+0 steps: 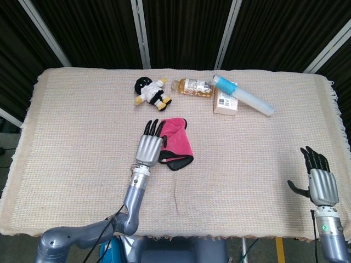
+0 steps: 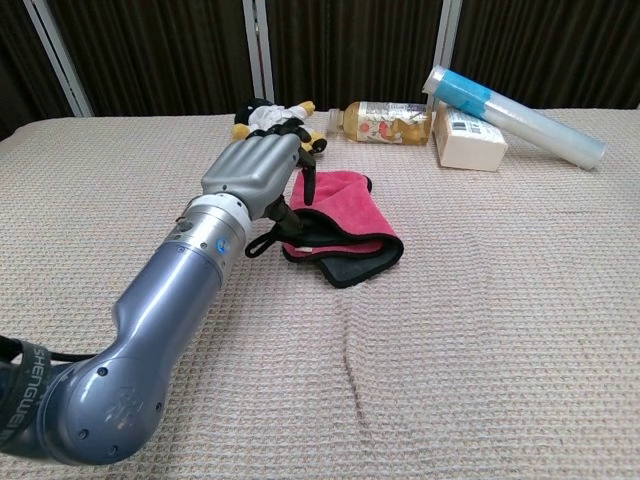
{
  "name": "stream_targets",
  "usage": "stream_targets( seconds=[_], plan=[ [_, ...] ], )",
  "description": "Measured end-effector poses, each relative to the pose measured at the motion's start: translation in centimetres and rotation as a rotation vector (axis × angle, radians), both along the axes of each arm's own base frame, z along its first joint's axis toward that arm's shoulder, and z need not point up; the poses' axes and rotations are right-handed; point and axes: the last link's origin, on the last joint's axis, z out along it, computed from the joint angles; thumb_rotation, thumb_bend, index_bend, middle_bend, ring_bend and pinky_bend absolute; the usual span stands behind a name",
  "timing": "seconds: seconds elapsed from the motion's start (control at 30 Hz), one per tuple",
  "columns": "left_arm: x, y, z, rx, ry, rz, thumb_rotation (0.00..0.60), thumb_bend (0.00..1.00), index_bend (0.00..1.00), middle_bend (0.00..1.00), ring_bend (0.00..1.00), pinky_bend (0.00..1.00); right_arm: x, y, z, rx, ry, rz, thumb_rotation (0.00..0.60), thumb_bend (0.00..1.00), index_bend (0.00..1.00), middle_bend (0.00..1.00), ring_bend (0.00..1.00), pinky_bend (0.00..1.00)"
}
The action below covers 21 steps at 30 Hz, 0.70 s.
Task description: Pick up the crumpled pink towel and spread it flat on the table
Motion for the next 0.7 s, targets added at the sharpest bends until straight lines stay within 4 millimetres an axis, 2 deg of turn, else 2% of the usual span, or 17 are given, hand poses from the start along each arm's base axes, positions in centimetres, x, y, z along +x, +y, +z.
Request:
stream_targets(
  seconds=[0.37, 0.7],
  plan=[
    [-0.3, -0.2, 0.0, -0.003, 0.011, -0.006, 0.6, 0.35, 0.6, 0.1, 0.0, 0.0, 0.1, 0.0, 0.0, 0.002, -0.006, 0.0, 0.6, 0.23, 0.0, 0.0, 0.0, 0.0],
    [-1.7, 0.3, 1.0, 0.012, 0.032, 0.008, 0.6, 0.54, 0.64, 0.13, 0.0, 0.0, 0.2, 0.3, -0.2, 0.005, -0.004, 0.003, 0.6, 0.23, 0.0, 0.0, 0.0, 0.0]
  ],
)
